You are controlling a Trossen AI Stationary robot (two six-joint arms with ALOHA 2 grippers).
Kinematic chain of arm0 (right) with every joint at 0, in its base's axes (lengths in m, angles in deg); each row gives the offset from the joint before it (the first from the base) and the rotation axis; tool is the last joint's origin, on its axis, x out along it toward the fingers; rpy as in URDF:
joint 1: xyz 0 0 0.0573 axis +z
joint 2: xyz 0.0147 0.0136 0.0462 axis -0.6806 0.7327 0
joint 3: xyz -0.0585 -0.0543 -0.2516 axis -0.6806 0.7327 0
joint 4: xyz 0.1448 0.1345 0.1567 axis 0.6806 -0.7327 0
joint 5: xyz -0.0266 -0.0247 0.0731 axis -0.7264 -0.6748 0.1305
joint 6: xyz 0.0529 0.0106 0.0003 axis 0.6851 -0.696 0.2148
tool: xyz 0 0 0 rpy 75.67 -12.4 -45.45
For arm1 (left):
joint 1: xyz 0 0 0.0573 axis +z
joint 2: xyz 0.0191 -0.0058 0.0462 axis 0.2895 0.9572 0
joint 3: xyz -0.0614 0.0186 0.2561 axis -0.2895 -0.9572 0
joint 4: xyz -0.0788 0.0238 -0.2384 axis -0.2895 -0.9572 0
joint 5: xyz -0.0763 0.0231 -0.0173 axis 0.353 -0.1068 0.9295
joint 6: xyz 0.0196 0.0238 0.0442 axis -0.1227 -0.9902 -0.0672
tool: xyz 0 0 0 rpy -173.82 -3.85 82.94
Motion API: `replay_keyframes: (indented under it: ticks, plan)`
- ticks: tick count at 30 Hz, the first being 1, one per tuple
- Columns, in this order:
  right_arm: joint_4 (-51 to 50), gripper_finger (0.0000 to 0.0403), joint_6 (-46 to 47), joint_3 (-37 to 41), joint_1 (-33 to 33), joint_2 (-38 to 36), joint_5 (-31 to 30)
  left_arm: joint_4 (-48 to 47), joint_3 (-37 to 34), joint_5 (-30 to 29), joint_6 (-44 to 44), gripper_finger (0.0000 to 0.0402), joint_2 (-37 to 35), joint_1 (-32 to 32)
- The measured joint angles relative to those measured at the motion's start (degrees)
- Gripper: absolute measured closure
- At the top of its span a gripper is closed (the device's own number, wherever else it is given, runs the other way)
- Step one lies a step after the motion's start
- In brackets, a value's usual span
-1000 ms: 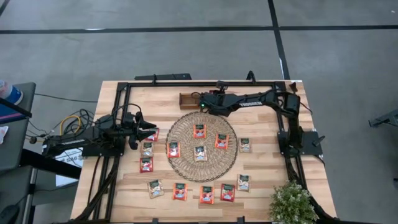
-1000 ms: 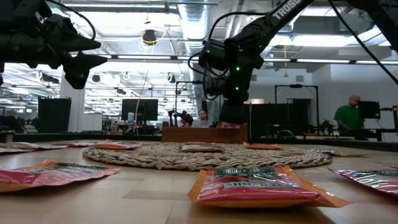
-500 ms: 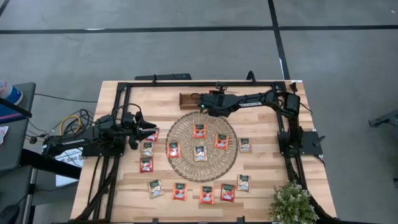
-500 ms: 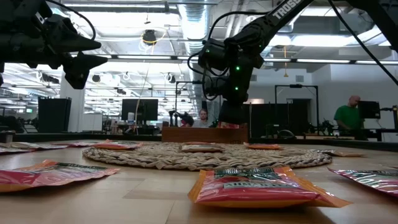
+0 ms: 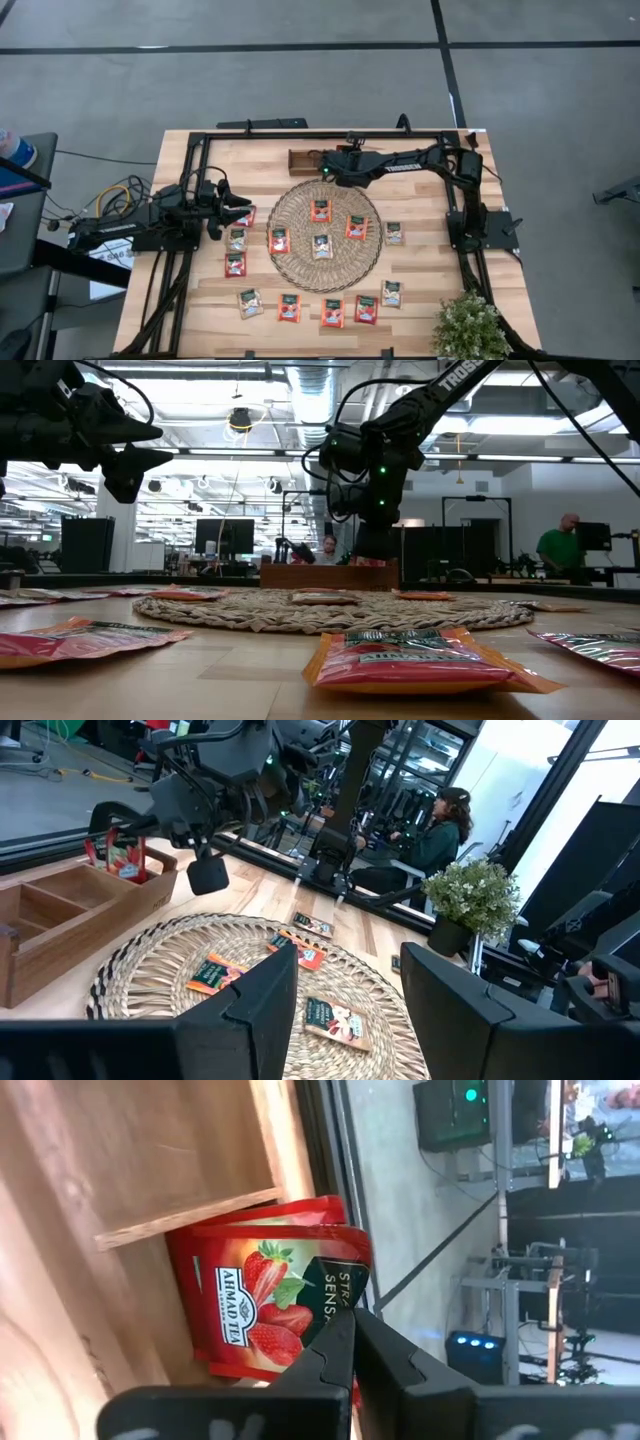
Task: Pick & Place Tea
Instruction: Put the red tea bag into the right section of the wooden organizer
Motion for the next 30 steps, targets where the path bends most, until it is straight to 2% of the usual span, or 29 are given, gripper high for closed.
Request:
replay_keyframes:
  ticks: [6, 15, 24, 30]
  plan:
    - [-0.25, 0.0403, -0.73, 0.00, 0.76, 0.00, -0.01, 0.00, 0.02, 0.00, 0.00, 0.0231, -0.01, 0.00]
    - [-0.56, 0.0403, 4.13, 0.00, 0.97, 0.00, -0.14, 0.02, 0.00, 0.00, 0.24, 0.0231, -0.01, 0.00]
    - [-1.05, 0.0402, 4.76, 0.00, 1.19, 0.00, -0.14, 0.02, 0.01, 0.00, 0.43, 0.0231, 0.00, 0.01]
    - [-2.84, 0.0365, 4.71, -0.02, 1.19, -0.03, -0.16, 0.02, 0.00, 0.00, 0.39, 0.0231, -0.01, 0.01]
